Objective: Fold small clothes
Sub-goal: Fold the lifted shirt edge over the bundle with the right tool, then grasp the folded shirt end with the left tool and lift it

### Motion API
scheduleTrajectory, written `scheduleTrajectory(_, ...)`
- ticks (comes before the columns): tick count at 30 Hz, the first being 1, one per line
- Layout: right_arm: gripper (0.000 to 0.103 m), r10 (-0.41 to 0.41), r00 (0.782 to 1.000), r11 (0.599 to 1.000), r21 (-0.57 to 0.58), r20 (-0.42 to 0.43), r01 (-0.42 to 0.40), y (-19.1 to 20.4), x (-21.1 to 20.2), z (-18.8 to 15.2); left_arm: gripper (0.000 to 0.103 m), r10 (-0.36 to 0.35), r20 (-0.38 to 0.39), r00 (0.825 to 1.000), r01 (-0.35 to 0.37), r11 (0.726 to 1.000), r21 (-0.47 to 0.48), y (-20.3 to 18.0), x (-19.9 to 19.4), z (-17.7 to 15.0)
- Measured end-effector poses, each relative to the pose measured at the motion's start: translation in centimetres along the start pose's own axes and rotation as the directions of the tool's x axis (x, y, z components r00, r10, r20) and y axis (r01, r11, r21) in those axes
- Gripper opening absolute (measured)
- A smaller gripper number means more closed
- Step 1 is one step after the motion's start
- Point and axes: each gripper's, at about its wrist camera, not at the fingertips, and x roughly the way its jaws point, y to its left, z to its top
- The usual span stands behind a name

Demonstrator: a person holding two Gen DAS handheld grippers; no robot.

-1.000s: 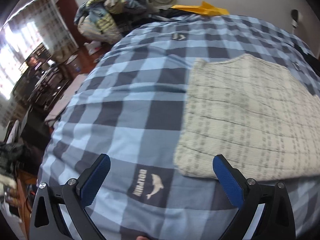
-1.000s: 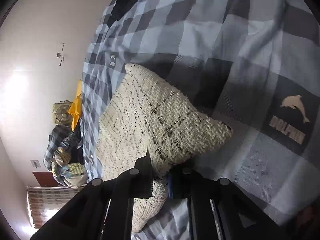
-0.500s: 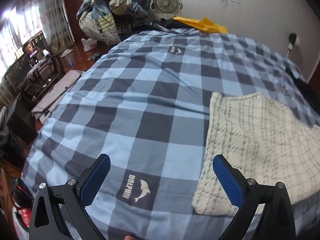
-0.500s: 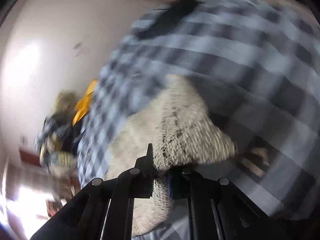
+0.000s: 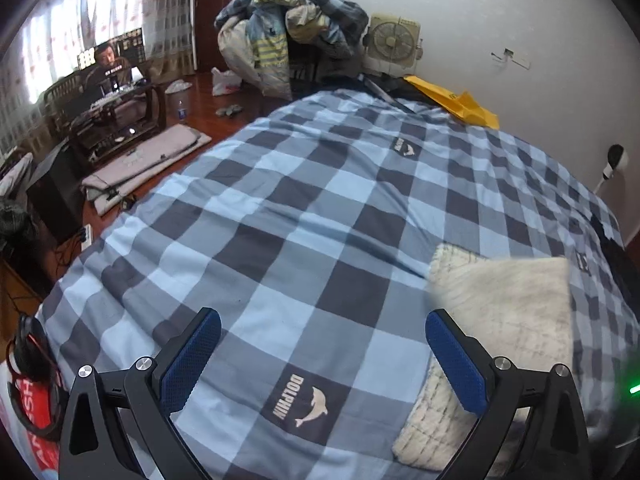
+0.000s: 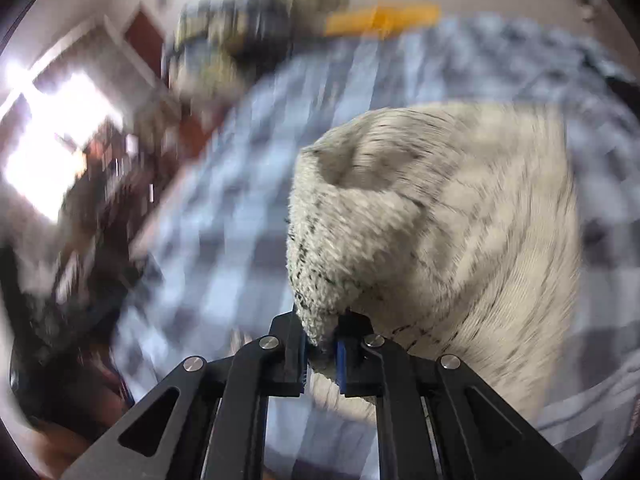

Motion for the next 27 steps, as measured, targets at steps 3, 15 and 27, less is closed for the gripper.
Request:
scheduleTrajectory(3, 0.017, 0.115, 0.957, 0.989, 0.116, -0.268, -0.086, -1.9, 7.0, -2.7, 0.103, -0.007, -0.033, 0.999, 0.008, 1.0, 0.029, -0.7, 0.8, -0.3)
scheduleTrajectory(15, 0.08, -0.019, 0.998, 1.0, 0.019, 0.056, 0.018, -10.0, -6.9, -3.2, 0.103, -0.088, -0.269, 0.959, 0.169, 0.941, 0.294, -8.4, 5.8, -4.3)
scheduleTrajectory(27, 0.08, -0.08, 0.996, 0.988, 0.128, -0.047, 0.086, -14.3, -3.3, -3.1, 0.018, -0.223, -0.475, 0.851, 0.372, 0.895, 0.246, -10.2, 8.5, -7.5)
